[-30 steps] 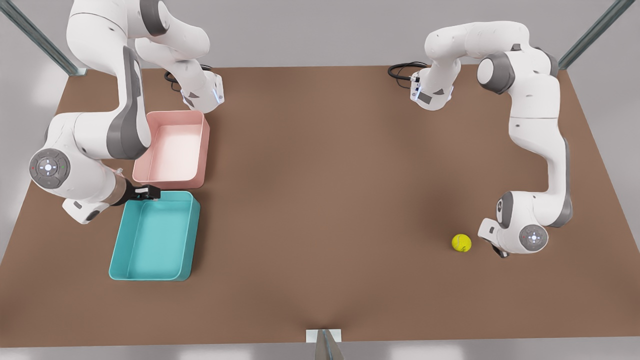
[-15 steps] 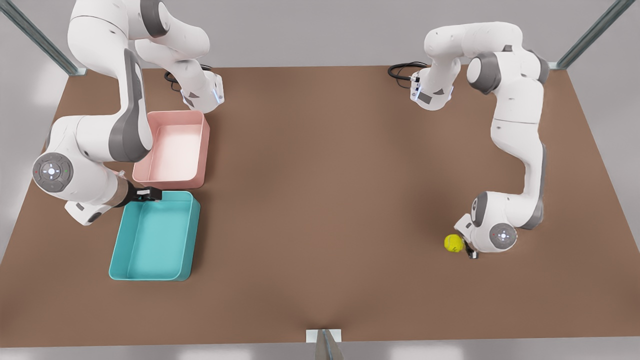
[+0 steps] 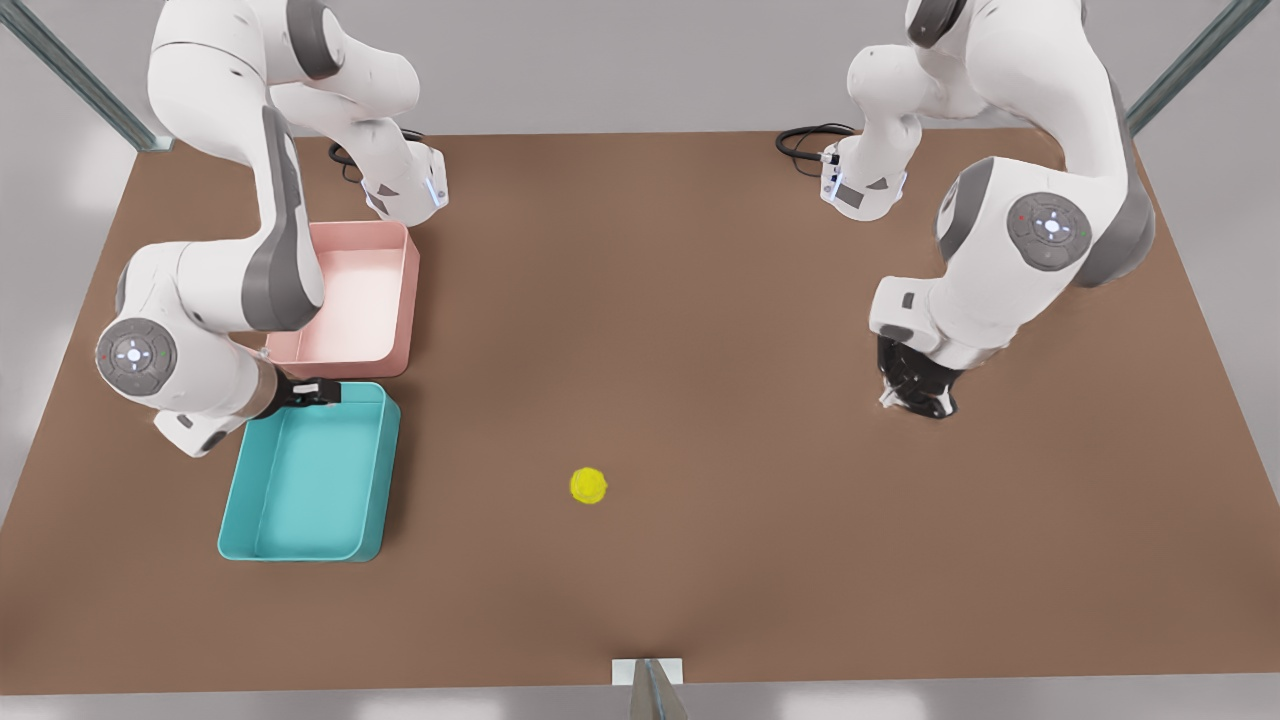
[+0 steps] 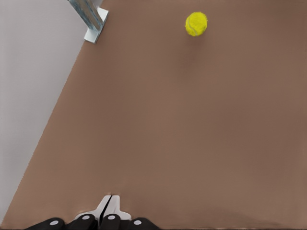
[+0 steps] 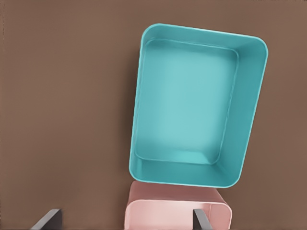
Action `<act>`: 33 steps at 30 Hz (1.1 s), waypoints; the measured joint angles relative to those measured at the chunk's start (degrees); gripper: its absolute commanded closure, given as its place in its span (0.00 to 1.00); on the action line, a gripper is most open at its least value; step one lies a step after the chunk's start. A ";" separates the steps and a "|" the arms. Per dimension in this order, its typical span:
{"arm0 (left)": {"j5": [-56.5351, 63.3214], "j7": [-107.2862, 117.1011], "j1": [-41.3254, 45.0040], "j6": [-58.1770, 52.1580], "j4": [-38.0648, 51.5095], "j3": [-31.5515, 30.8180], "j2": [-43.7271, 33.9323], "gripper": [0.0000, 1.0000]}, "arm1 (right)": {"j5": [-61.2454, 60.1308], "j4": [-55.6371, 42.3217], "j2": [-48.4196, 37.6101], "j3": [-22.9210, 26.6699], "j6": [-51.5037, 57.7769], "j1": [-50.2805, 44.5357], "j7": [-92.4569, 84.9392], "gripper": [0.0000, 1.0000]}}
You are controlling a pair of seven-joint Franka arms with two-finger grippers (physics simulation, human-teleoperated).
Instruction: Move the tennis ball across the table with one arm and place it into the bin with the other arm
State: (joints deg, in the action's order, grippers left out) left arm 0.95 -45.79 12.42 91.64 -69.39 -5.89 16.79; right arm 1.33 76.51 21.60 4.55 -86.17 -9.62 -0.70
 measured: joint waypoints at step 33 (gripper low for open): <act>-4.73 63.74 -5.65 -21.83 -2.44 1.25 0.78 0.00 | -10.64 10.54 23.34 4.80 -49.26 -19.88 5.09 0.00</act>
State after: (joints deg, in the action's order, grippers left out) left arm -3.78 17.95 6.77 69.81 -71.83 -4.64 17.57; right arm -9.31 87.04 44.94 9.35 -135.43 -29.49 4.39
